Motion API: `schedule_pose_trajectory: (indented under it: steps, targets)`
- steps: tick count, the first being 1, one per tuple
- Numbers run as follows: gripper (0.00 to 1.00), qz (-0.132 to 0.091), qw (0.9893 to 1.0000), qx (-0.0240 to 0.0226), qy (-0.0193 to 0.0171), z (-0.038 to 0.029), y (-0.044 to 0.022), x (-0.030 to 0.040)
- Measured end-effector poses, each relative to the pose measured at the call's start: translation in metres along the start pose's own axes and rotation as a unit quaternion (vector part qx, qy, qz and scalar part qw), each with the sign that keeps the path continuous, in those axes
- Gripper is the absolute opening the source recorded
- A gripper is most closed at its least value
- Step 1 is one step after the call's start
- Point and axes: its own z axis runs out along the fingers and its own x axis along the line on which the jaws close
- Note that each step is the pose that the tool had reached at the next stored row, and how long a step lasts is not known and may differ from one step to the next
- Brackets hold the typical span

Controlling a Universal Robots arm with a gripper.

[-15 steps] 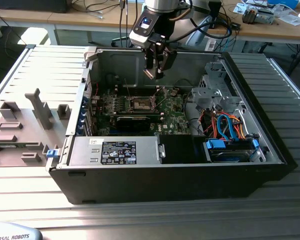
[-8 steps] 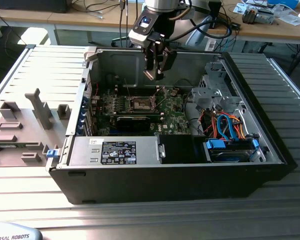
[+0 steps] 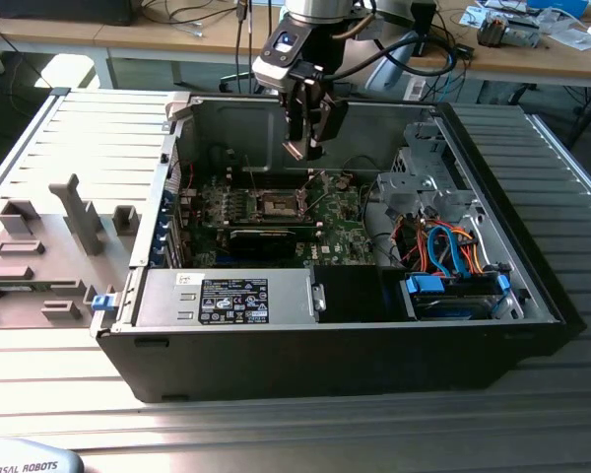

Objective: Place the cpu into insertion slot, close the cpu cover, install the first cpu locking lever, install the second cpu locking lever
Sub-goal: 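Place the cpu into insertion slot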

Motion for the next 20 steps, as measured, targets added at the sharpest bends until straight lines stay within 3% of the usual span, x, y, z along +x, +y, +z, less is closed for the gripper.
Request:
schedule_pose_trajectory:
  steps: [20]
  targets:
    - [0.54, 0.026, 0.9996, 0.0017, 0.0002, 0.0006, 0.0, 0.0]
